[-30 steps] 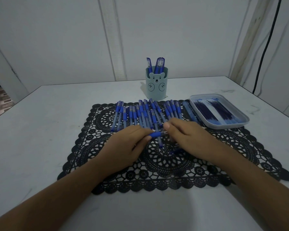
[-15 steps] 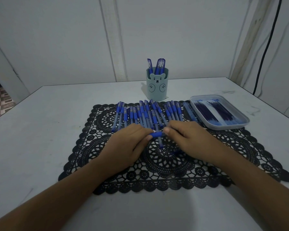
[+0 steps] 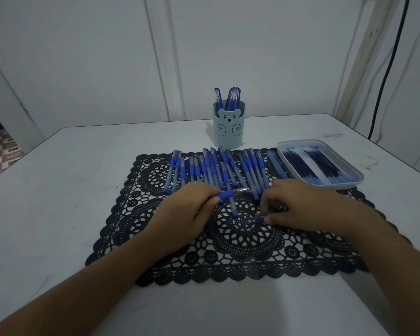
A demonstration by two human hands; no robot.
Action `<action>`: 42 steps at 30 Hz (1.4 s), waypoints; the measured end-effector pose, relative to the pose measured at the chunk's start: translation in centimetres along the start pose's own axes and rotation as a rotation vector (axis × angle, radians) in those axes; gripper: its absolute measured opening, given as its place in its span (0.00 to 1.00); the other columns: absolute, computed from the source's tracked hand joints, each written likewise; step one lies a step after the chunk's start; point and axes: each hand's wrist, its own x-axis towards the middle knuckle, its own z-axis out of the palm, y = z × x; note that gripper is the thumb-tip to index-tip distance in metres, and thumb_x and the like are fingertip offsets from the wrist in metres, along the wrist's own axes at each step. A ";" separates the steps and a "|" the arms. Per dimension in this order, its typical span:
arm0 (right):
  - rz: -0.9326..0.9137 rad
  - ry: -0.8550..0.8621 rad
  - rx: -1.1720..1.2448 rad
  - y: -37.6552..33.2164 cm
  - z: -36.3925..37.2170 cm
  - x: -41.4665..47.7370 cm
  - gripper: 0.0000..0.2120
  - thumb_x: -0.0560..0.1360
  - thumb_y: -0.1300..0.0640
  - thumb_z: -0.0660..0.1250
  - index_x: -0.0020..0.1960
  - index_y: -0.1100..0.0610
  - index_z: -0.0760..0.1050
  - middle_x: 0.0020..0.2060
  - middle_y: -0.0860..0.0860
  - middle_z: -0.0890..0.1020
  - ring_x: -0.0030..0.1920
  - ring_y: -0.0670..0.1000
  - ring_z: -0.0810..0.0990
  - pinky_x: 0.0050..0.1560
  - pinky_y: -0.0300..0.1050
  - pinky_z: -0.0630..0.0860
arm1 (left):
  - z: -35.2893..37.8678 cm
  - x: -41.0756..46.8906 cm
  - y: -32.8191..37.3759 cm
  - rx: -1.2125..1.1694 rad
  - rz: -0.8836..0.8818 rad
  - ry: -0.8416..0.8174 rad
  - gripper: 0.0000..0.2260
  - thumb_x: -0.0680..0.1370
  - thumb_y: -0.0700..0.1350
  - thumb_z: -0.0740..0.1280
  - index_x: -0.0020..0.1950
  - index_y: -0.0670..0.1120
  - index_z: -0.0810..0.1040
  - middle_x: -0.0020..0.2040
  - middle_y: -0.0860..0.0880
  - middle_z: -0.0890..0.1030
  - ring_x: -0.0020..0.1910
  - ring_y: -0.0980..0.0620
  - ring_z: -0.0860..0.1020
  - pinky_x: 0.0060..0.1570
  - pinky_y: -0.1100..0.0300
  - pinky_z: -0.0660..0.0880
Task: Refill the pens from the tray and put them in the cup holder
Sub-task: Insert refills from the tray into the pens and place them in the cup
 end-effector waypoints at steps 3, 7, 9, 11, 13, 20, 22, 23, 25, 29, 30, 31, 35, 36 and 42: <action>-0.004 0.062 0.126 -0.2 0.0 0.0 0.04 0.73 0.49 0.67 0.45 0.47 0.73 0.45 0.42 0.76 0.47 0.43 0.74 0.48 0.39 0.73 | 0.0 0.1 0.0 -0.006 -0.010 -0.005 0.16 0.79 0.50 0.53 0.55 0.45 0.77 0.41 0.56 0.74 0.41 0.60 0.70 0.47 0.74 0.66; -0.006 0.294 0.322 -0.1 -0.6 -0.1 0.04 0.73 0.52 0.67 0.44 0.46 0.72 0.43 0.43 0.78 0.44 0.42 0.77 0.42 0.32 0.72 | -0.1 0.1 0.0 -0.007 -0.007 0.001 0.16 0.79 0.50 0.53 0.55 0.45 0.77 0.41 0.57 0.73 0.41 0.62 0.69 0.47 0.75 0.65; -0.029 0.408 0.405 -0.3 -0.8 -0.1 0.06 0.73 0.54 0.67 0.43 0.44 0.72 0.39 0.44 0.78 0.40 0.41 0.75 0.40 0.30 0.71 | -0.1 0.1 0.0 -0.011 -0.009 0.007 0.16 0.79 0.49 0.53 0.55 0.45 0.77 0.42 0.56 0.74 0.41 0.61 0.69 0.47 0.75 0.65; -0.044 0.477 0.467 -0.5 -1.0 -0.2 0.07 0.73 0.56 0.67 0.42 0.44 0.73 0.37 0.46 0.77 0.37 0.40 0.74 0.38 0.28 0.70 | -0.1 0.0 0.0 -0.017 -0.009 0.015 0.15 0.79 0.49 0.54 0.55 0.44 0.77 0.42 0.55 0.76 0.42 0.61 0.70 0.46 0.74 0.66; -0.046 0.496 0.489 -0.7 -1.1 -0.3 0.07 0.73 0.57 0.67 0.42 0.45 0.73 0.35 0.46 0.76 0.35 0.38 0.72 0.36 0.27 0.68 | -0.1 0.0 0.0 -0.024 -0.008 0.018 0.15 0.79 0.48 0.54 0.54 0.44 0.77 0.42 0.55 0.76 0.42 0.61 0.71 0.46 0.73 0.66; -0.043 0.447 0.543 -1.0 -0.5 0.1 0.07 0.74 0.57 0.67 0.44 0.45 0.74 0.33 0.48 0.77 0.32 0.41 0.74 0.34 0.32 0.71 | -0.2 0.1 0.0 -0.033 0.004 0.012 0.15 0.79 0.49 0.54 0.55 0.44 0.77 0.41 0.58 0.73 0.41 0.62 0.69 0.45 0.75 0.66; -0.049 0.394 0.585 -1.6 -0.1 0.4 0.06 0.74 0.57 0.66 0.46 0.46 0.75 0.34 0.49 0.81 0.34 0.42 0.78 0.40 0.36 0.76 | -0.1 0.1 0.0 -0.044 0.003 0.007 0.15 0.78 0.51 0.55 0.55 0.45 0.77 0.41 0.57 0.74 0.40 0.62 0.70 0.44 0.74 0.67; -0.060 0.375 0.613 -1.9 0.2 0.5 0.06 0.74 0.57 0.66 0.47 0.47 0.75 0.35 0.49 0.82 0.35 0.42 0.80 0.42 0.36 0.76 | -0.1 0.0 0.0 -0.047 0.000 0.008 0.15 0.78 0.52 0.56 0.54 0.46 0.78 0.40 0.57 0.75 0.39 0.61 0.70 0.42 0.72 0.68; -0.093 0.380 0.658 -2.5 0.8 0.7 0.06 0.74 0.59 0.66 0.48 0.49 0.76 0.35 0.50 0.83 0.36 0.42 0.81 0.45 0.34 0.76 | -0.1 -0.1 -0.2 -0.040 -0.007 0.028 0.16 0.77 0.53 0.57 0.53 0.46 0.79 0.39 0.54 0.77 0.38 0.60 0.71 0.38 0.68 0.70; -0.146 0.454 0.677 -3.0 1.5 0.8 0.10 0.74 0.61 0.66 0.49 0.48 0.77 0.35 0.48 0.83 0.37 0.41 0.81 0.43 0.29 0.75 | -0.2 0.0 -0.5 -0.113 -0.025 0.044 0.15 0.78 0.52 0.57 0.51 0.46 0.80 0.36 0.55 0.77 0.34 0.59 0.73 0.34 0.62 0.73; -0.160 0.460 0.684 -3.0 1.6 0.8 0.10 0.74 0.62 0.66 0.50 0.48 0.77 0.36 0.48 0.83 0.37 0.41 0.81 0.44 0.30 0.75 | -0.2 0.1 -0.4 -0.144 -0.017 0.035 0.15 0.78 0.52 0.57 0.50 0.45 0.80 0.35 0.56 0.76 0.33 0.60 0.73 0.34 0.65 0.72; -0.172 0.462 0.684 -2.9 1.7 0.9 0.10 0.74 0.62 0.66 0.51 0.48 0.77 0.37 0.49 0.84 0.38 0.41 0.82 0.46 0.32 0.77 | -0.3 0.2 -0.3 -0.169 -0.006 0.022 0.16 0.78 0.51 0.57 0.48 0.44 0.80 0.34 0.57 0.76 0.32 0.60 0.73 0.33 0.69 0.70; -0.194 0.469 0.664 -2.8 2.1 1.2 0.11 0.74 0.61 0.65 0.51 0.45 0.76 0.39 0.50 0.84 0.40 0.46 0.82 0.47 0.46 0.79 | -0.9 0.5 -0.5 -0.201 0.013 -0.065 0.17 0.77 0.52 0.56 0.47 0.43 0.80 0.34 0.55 0.77 0.32 0.58 0.74 0.32 0.66 0.70; -0.199 0.481 0.658 -2.8 2.2 1.3 0.11 0.75 0.60 0.65 0.51 0.44 0.76 0.39 0.50 0.83 0.40 0.47 0.82 0.46 0.47 0.79 | -1.3 0.6 -0.4 -0.176 0.005 -0.111 0.18 0.77 0.54 0.55 0.48 0.44 0.79 0.35 0.54 0.78 0.33 0.57 0.75 0.34 0.63 0.71; -0.112 0.655 0.578 -1.7 2.2 2.0 0.17 0.76 0.49 0.58 0.64 0.48 0.69 0.48 0.44 0.80 0.46 0.43 0.77 0.47 0.36 0.75 | -3.8 2.0 0.4 0.105 -0.129 -0.209 0.09 0.79 0.52 0.58 0.55 0.52 0.74 0.36 0.54 0.77 0.30 0.60 0.72 0.30 0.65 0.68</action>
